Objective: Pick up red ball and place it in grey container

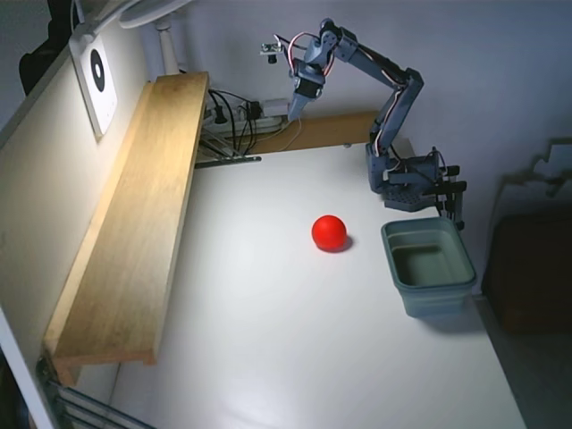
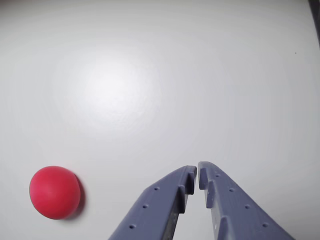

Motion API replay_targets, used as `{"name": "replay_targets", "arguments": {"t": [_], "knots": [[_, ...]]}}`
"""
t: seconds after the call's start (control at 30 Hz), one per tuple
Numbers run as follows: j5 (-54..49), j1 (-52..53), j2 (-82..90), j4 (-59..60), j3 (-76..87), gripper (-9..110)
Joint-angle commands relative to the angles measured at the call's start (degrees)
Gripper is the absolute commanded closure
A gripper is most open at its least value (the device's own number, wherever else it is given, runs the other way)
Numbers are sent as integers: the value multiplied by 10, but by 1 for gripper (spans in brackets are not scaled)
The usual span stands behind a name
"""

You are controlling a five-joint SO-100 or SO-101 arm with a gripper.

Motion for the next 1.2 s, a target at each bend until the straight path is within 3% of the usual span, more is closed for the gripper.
{"name": "replay_targets", "arguments": {"t": [0.0, 0.93, 0.97, 1.17], "knots": [[2, 6, 16, 3, 6, 104], [2, 6, 16, 3, 6, 104], [2, 6, 16, 3, 6, 63], [2, 6, 16, 3, 6, 63]]}}
